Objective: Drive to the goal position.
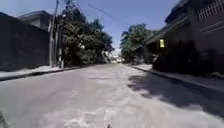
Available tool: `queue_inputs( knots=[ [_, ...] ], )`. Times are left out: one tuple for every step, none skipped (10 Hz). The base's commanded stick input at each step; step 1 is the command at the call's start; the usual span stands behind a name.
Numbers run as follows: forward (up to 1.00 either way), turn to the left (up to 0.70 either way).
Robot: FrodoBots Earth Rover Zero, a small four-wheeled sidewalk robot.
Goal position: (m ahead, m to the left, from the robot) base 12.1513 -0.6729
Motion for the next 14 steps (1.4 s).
queue_inputs(
  knots=[
    [1.0,-0.22],
    [1.0,-0.14],
    [1.0,-0.07],
    [1.0,0.0],
    [1.0,0.0],
    [1.0,0.0],
    [1.0,0.0],
    [1.0,0.0],
    [1.0,0.0],
    [1.0,0.0],
    [1.0,0.0],
    [1.0,0.0],
    [1.0,-0.01],
    [1.0,-0.14]
  ],
)
